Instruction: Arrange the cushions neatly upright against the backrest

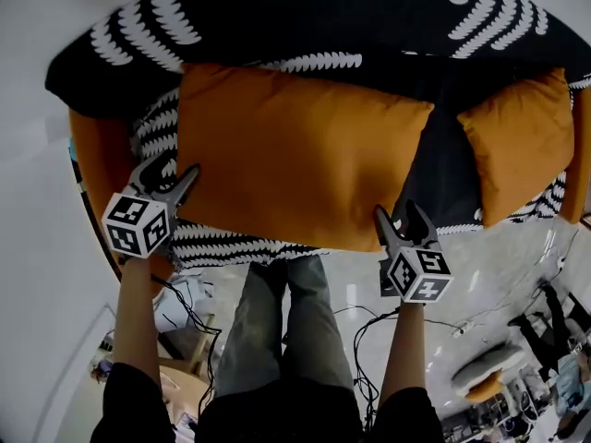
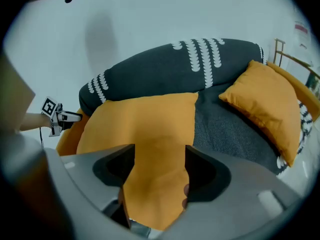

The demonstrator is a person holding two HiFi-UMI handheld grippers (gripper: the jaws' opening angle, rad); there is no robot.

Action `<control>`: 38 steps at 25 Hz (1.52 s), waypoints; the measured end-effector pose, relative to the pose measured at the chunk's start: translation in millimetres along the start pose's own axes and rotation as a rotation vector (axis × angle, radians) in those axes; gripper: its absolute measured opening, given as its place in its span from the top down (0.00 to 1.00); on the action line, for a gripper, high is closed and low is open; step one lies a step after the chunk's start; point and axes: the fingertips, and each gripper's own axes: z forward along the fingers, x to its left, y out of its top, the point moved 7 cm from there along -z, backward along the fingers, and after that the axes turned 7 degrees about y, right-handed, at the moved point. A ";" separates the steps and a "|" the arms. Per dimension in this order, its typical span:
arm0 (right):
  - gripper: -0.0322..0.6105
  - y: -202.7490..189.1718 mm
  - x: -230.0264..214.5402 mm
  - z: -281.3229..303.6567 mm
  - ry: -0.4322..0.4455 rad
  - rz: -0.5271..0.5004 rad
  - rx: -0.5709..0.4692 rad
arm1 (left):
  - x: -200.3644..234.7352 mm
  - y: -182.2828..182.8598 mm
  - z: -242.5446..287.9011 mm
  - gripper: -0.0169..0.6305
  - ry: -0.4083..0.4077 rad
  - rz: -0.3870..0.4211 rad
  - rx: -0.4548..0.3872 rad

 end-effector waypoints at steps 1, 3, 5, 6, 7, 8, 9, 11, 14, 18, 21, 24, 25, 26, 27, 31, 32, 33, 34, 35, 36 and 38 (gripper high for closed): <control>0.43 -3.7 -6.8 5.2 0.004 0.012 0.003 | 1.7 -3.8 6.8 0.50 -0.002 -0.003 0.007; 0.40 -10.2 -16.1 14.6 0.008 0.026 0.008 | 6.2 -11.7 16.7 0.43 -0.008 -0.012 0.023; 0.36 -14.9 -20.8 24.9 0.011 0.034 0.012 | 13.6 -20.9 24.4 0.33 -0.012 -0.030 0.038; 0.35 -16.7 -22.3 30.4 0.017 0.039 0.015 | 17.5 -25.9 28.1 0.31 -0.013 -0.041 0.044; 0.32 -18.4 -23.8 35.8 0.025 0.049 0.018 | 21.1 -30.9 32.0 0.30 -0.018 -0.052 0.049; 0.31 -20.2 -25.5 40.9 0.031 0.061 0.024 | 24.4 -35.6 36.2 0.29 -0.023 -0.063 0.056; 0.29 -22.1 -27.4 45.8 0.036 0.075 0.032 | 27.4 -39.5 40.5 0.29 -0.026 -0.074 0.064; 0.23 -25.0 -31.3 54.1 0.046 0.098 0.047 | 32.3 -44.2 47.4 0.25 -0.021 -0.093 0.079; 0.16 -27.5 -37.1 63.1 0.073 0.099 0.069 | 35.9 -48.0 55.7 0.20 -0.019 -0.104 0.103; 0.13 -30.5 -46.2 81.2 0.142 0.139 0.108 | 34.7 -50.0 72.5 0.21 -0.077 -0.122 0.129; 0.16 -28.6 -45.9 89.2 0.215 0.113 0.152 | 28.1 -53.8 80.3 0.33 -0.152 -0.150 0.139; 0.30 -24.8 -38.0 94.6 0.266 0.032 0.189 | 22.6 -55.7 78.8 0.43 -0.169 -0.138 0.135; 0.33 -23.8 -34.5 92.7 0.269 0.008 0.190 | 19.3 -54.7 75.4 0.49 -0.166 -0.117 0.130; 0.37 -22.4 -30.5 87.9 0.266 -0.013 0.188 | 14.7 -52.4 70.2 0.57 -0.163 -0.088 0.124; 0.41 -18.9 -26.3 81.0 0.259 -0.035 0.183 | 9.5 -47.9 63.9 0.63 -0.159 -0.058 0.115; 0.49 11.1 -13.8 53.2 0.223 -0.152 0.143 | -6.0 -18.8 35.7 0.72 -0.120 -0.004 0.044; 0.50 13.9 -9.9 49.2 0.216 -0.177 0.133 | -7.8 -16.8 28.9 0.73 -0.108 0.000 0.028; 0.51 13.7 -5.3 47.1 0.208 -0.196 0.124 | -8.4 -18.5 23.3 0.74 -0.099 0.002 0.015; 0.51 11.8 -0.3 46.3 0.201 -0.211 0.117 | -8.1 -22.8 18.6 0.75 -0.092 0.002 0.006; 0.51 10.2 5.1 45.9 0.195 -0.226 0.108 | -7.2 -27.9 13.9 0.75 -0.085 0.001 -0.001; 0.51 10.8 10.9 45.1 0.191 -0.243 0.098 | -6.2 -31.8 8.1 0.76 -0.074 0.000 -0.011; 0.51 19.5 23.1 40.4 0.194 -0.281 0.069 | -4.1 -32.3 -9.5 0.76 -0.041 -0.011 -0.047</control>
